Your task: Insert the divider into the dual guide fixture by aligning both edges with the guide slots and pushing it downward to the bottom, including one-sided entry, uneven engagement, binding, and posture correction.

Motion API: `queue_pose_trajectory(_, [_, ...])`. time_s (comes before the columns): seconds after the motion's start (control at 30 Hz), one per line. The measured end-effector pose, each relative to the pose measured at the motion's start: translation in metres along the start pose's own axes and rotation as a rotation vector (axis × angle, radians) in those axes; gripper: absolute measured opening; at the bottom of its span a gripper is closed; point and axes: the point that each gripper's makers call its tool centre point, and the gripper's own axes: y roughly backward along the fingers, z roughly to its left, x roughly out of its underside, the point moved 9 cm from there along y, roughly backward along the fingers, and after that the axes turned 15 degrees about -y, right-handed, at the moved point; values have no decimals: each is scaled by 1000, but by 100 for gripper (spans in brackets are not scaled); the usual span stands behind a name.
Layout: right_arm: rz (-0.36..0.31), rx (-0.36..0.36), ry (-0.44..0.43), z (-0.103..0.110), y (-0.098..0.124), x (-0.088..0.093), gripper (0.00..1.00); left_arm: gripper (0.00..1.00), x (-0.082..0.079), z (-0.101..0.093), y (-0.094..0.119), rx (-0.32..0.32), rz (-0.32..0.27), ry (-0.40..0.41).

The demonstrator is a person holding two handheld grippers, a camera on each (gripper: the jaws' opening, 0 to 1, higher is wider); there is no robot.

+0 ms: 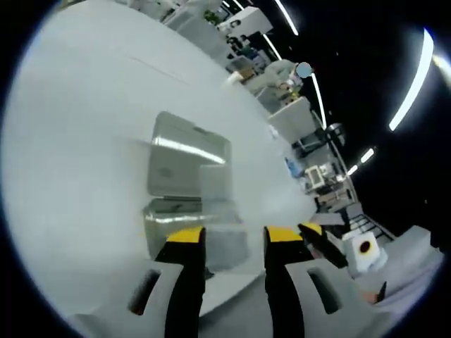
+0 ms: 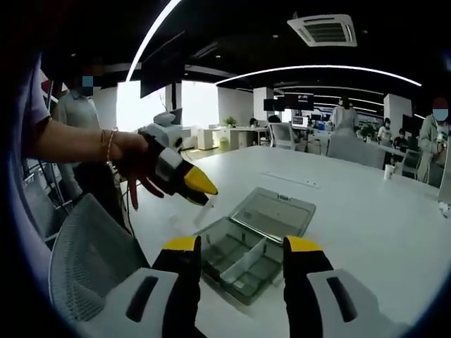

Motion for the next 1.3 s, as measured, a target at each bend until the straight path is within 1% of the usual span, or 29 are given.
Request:
queue_pose_trajectory(0.3, [4, 7, -1, 1, 3, -8, 41, 30, -1, -9, -11, 88, -13, -51])
queue_pose_trajectory(0.43, [10, -5, -8, 8, -1, -14, 38, 30, -2, -14, -16, 123, -29, -65])
queue_pose_trajectory(0.5, [11, -7, -14, 12, -4, -18, 37, 30, -1, -17, -21, 132, -31, -68])
queue_pose_trajectory(0.57, [15, -17, -33, 16, -7, -21, 34, 30, -1, -20, -24, 140, -35, -76])
queue_pose_trajectory(0.6, [29, 1, -44, 17, -9, -21, 32, 30, -1, -21, -25, 144, -38, -77])
queue_pose_trajectory(0.63, [20, -9, -44, 19, -11, -23, 31, 30, -1, -23, -27, 150, -42, -75])
queue_pose_trajectory(0.67, [16, -2, -56, 20, -13, -24, 29, 30, -1, -24, -27, 153, -42, -75])
queue_pose_trajectory(0.7, [31, 7, -61, 20, -14, -24, 27, 30, 0, -25, -29, 162, -43, -78])
queue_pose_trajectory(0.73, [27, 4, -58, 21, -16, -25, 26, 30, 0, -27, -30, 167, -41, -79])
queue_pose_trajectory(0.97, [76, 50, -68, 17, -23, -23, 21, 30, 1, -31, -34, 193, -35, -85])
queue_pose_trajectory(1.13, [86, 62, -75, 16, -26, -24, 19, 30, 1, -34, -36, 210, -37, -84])
queue_pose_trajectory(1.2, [100, 71, -83, 14, -28, -23, 18, 30, 1, -35, -37, 216, -38, -90])
queue_pose_trajectory(1.23, [113, 87, -91, 13, -29, -22, 18, 30, 1, -35, -37, 217, -39, -92])
queue_pose_trajectory(1.3, [111, 85, -92, 13, -30, -22, 17, 30, 0, -36, -37, 218, -41, -95])
